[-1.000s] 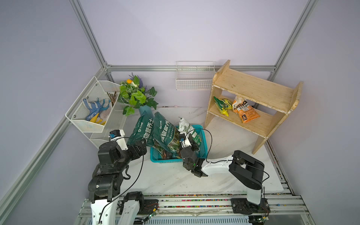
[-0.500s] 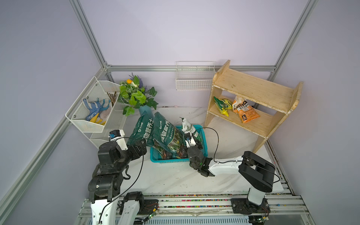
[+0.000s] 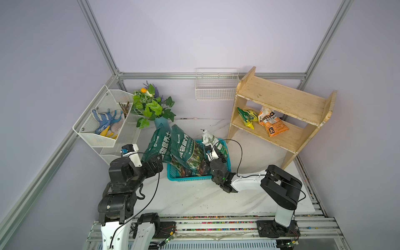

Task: Take down the fertilizer bag from the shelf
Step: Place the fertilizer bag in the storage box.

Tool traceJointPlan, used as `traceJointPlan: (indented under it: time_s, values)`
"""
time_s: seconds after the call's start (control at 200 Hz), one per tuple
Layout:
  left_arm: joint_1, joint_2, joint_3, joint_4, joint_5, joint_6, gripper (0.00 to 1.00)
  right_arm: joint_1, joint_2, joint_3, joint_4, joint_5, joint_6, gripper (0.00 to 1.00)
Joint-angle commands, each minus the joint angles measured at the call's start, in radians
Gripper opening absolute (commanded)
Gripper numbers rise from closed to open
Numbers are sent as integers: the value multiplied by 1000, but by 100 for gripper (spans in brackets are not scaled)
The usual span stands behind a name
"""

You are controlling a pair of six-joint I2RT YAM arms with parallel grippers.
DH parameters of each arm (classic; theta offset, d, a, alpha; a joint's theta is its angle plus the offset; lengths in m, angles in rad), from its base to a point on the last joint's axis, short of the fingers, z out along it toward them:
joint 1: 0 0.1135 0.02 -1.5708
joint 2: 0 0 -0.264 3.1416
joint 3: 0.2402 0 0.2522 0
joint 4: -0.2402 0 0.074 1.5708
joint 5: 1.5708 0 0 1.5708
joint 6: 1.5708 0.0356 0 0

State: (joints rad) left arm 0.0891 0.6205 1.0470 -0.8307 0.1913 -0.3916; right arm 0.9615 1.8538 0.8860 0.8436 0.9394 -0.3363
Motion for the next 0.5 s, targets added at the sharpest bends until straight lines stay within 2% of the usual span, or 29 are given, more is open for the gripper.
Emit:
traceJointPlan:
  time_s: [0.0, 0.305, 0.355, 0.495]
  values:
    - [4, -7, -46, 19, 13, -5, 100, -29, 83, -84, -167, 78, 38, 0]
    - [4, -7, -46, 19, 13, -4, 100, -24, 128, -89, -225, -8, 204, 4]
    - [5, -7, -47, 19, 14, -5, 100, -22, 126, -88, -230, -13, 214, 8]
    - [6, -7, -46, 19, 13, -4, 100, -14, 69, -112, -232, -37, 239, 30]
